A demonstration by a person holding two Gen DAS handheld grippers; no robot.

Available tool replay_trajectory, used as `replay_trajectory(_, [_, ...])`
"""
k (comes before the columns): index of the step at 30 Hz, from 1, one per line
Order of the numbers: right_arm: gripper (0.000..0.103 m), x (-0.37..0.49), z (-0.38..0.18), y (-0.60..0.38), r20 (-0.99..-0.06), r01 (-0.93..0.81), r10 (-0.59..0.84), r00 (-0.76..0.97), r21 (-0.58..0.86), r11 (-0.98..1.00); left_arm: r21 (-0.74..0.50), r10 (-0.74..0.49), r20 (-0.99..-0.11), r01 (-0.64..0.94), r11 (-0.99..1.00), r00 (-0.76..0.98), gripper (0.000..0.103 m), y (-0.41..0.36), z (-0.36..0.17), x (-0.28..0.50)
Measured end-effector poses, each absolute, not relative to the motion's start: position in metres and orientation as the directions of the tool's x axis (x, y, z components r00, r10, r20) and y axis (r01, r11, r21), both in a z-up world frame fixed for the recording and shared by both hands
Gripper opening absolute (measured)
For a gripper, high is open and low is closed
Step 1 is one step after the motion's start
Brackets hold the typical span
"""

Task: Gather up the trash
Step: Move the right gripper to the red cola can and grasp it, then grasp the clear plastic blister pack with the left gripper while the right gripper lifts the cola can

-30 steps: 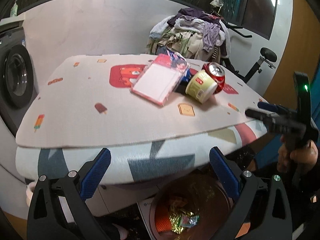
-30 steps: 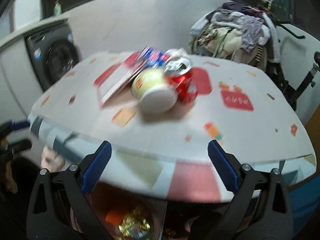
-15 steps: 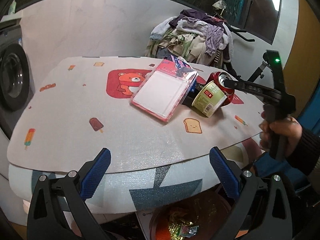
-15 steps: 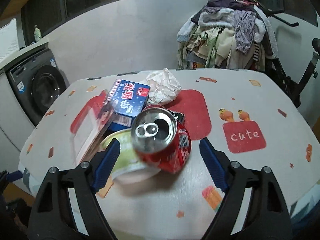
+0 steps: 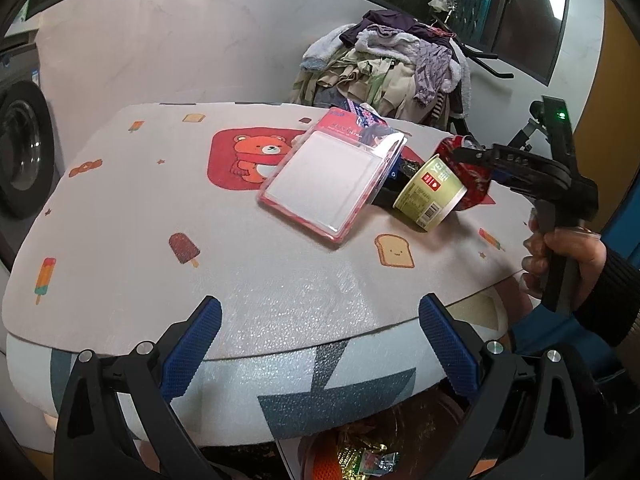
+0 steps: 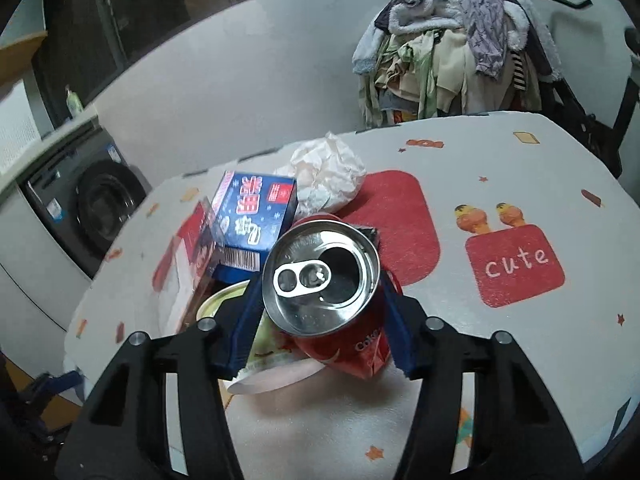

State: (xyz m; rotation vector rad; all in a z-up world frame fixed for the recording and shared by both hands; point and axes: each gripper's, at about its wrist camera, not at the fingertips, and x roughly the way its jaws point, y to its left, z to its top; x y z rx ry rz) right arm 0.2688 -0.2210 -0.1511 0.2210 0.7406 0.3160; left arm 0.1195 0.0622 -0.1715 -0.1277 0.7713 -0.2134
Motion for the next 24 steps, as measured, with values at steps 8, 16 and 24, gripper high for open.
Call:
replay_trajectory(8, [0.056,0.252,-0.129,-0.265,-0.562,-0.157,0.373,0.738,0.395,0.905,-0.120,-0.212,-0.685,0.178,0.977,0.698,0.097,0.047,-0.168,0.144])
replay_trajectory(16, [0.056,0.243,-0.132,-0.283,-0.619,-0.095,0.372,0.692,0.432,0.897,0.100,-0.098,-0.715,0.239,0.966,0.693,0.097,0.002,-0.176,0.208])
replay_trajectory(24, [0.056,0.245,-0.147,-0.286,-0.633,-0.068,0.383,0.673,0.463,0.884,0.170,-0.028,-0.736,0.226,0.959,0.676,0.097,-0.012,-0.190,0.250])
